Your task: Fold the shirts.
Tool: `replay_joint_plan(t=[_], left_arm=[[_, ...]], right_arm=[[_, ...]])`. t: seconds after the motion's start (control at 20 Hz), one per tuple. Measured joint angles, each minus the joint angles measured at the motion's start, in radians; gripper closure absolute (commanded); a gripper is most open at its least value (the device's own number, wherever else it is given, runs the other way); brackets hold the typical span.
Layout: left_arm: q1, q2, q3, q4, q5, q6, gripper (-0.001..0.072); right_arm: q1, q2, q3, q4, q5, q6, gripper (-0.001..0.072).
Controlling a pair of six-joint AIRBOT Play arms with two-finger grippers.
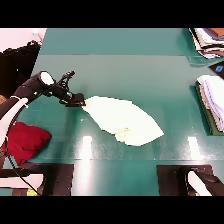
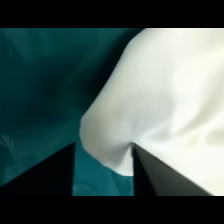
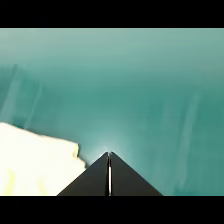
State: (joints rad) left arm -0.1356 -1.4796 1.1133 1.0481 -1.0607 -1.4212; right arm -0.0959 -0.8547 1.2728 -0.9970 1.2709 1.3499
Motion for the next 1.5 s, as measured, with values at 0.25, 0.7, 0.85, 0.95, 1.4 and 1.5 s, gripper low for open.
replay_joint_plan(t=[0.25, 0.7, 0.85, 0.95, 1.4, 1.5], left_arm=[[0.004, 0.000, -0.014, -0.061, 0.056, 0.027, 0.0684], [0.005, 0.025, 0.069, -0.074, 0.053, 0.040, 0.0684], [0.005, 0.027, 0.077, -0.075, 0.050, 0.041, 0.0684], [0.005, 0.027, 0.079, -0.076, 0.048, 0.041, 0.0684], [0.005, 0.188, 0.122, -0.001, 0.034, 0.041, 0.0685], [0.005, 0.291, 0.184, 0.030, 0.023, 0.041, 0.0685]], right_arm=[[0.000, 0.000, -0.196, -0.021, 0.018, 0.000, 0.0578], [0.002, -0.029, -0.678, -0.003, 0.026, 0.018, 0.0273], [0.040, -0.110, -0.767, 0.089, -0.026, -0.015, 0.0275], [0.095, -0.177, -0.777, 0.121, -0.064, -0.031, 0.0474], [0.257, -0.267, -0.509, 0.080, -0.115, -0.046, 0.0699], [0.246, -0.200, -0.378, 0.073, -0.098, -0.040, 0.0699]])
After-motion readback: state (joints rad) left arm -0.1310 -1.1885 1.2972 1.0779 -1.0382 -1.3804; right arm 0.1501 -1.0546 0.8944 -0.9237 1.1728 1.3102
